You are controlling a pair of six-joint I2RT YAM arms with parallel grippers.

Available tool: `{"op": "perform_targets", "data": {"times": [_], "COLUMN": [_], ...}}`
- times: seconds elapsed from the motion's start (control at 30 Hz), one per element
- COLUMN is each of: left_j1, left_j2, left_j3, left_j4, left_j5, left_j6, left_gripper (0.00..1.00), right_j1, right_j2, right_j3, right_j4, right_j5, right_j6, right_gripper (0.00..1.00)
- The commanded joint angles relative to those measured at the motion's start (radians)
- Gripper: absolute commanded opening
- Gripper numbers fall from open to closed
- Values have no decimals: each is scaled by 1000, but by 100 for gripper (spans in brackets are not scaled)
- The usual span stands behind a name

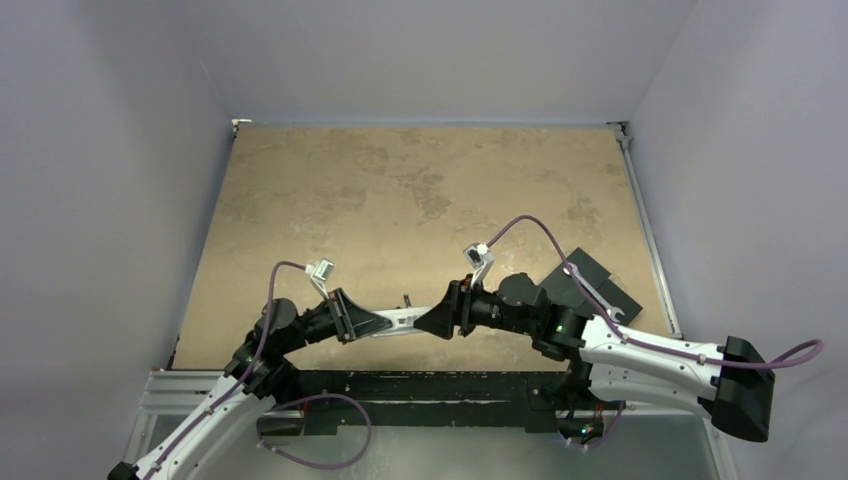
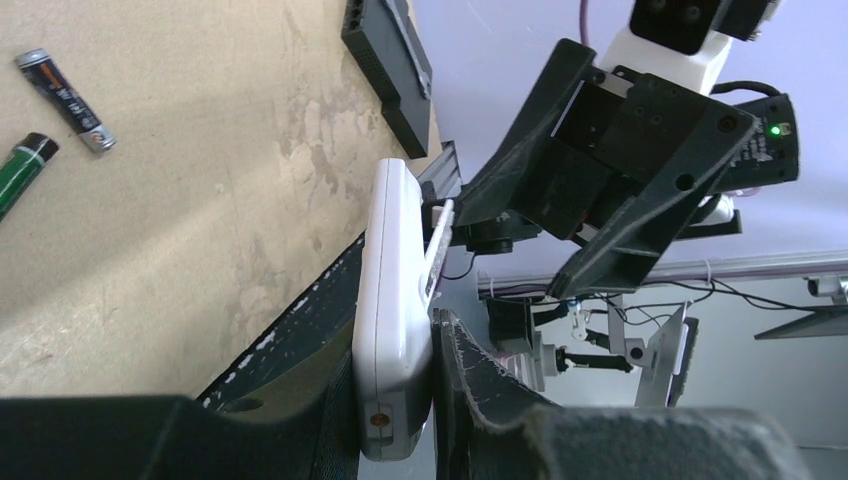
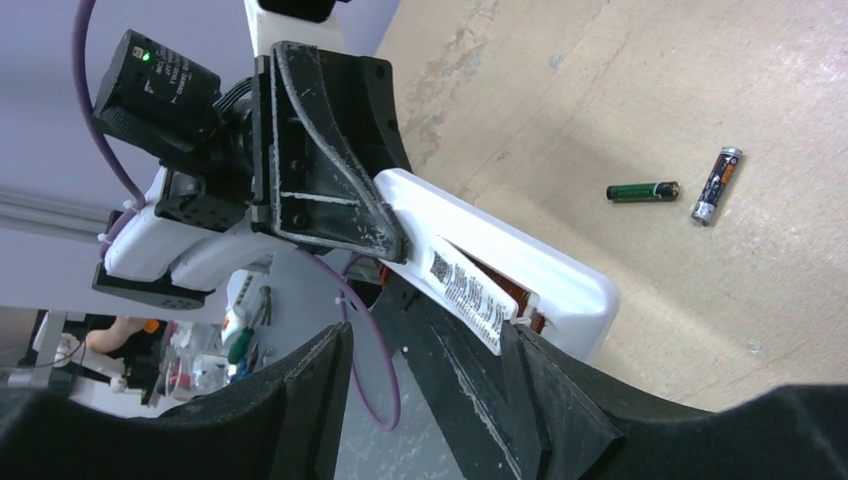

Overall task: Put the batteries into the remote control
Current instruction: Remove the battery cover from the remote control.

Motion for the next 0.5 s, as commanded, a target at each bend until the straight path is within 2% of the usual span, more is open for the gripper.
{"op": "perform_targets", "data": {"times": [0.0, 0.47], "left_j1": [-7, -7], "left_j2": [7, -2], "left_j3": [23, 18], "left_j4": [1, 5], "left_j5": [1, -1], "left_j6": [14, 4], "left_gripper": [0, 0], "right_j1": [27, 28], "right_j2": [-12, -30], "right_j3": [15, -4], "right_j4": [173, 132], "right_j5": [-104, -69], "right_j6": [38, 30], "right_gripper": [63, 63]}}
